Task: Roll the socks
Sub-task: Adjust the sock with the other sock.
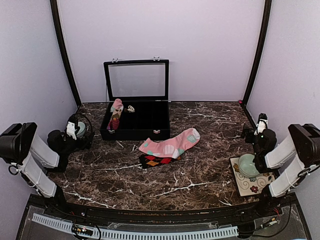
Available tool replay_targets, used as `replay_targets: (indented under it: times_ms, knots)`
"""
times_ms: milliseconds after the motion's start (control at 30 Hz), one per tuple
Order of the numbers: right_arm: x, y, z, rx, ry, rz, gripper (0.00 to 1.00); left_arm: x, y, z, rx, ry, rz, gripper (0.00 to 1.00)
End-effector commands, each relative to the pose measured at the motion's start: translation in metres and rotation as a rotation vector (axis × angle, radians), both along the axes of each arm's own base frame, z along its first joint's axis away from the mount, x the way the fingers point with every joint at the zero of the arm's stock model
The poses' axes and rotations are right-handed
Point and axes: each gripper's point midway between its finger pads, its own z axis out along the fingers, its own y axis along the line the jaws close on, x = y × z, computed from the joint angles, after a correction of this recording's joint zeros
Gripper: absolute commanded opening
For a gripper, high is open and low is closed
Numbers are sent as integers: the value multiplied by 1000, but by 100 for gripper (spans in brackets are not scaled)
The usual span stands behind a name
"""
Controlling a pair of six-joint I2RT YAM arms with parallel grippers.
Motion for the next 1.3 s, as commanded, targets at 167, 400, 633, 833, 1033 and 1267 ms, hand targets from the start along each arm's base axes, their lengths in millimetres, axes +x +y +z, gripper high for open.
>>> replay_targets:
  times_ms: [167, 400, 633, 833, 1033, 1267]
  knots:
    - [15, -41, 35, 5, 131, -251, 99, 23, 2, 21, -18, 91, -10, 99]
    - [27, -26, 46, 290, 271, -233, 99, 31, -27, 65, 88, 232, -252, 99]
    - [36, 105, 54, 227, 350, 131, 99, -13, -67, 67, 30, 381, -494, 99]
    - [19, 238, 43, 150, 478, 297, 93, -44, -99, 36, 159, 487, -585, 99]
    - [4, 324, 16, 116, 580, 386, 88, -61, -131, 28, 175, 530, -670, 99]
    - [-8, 372, -13, 120, 666, 487, 74, -67, -156, 15, 193, 560, -722, 99]
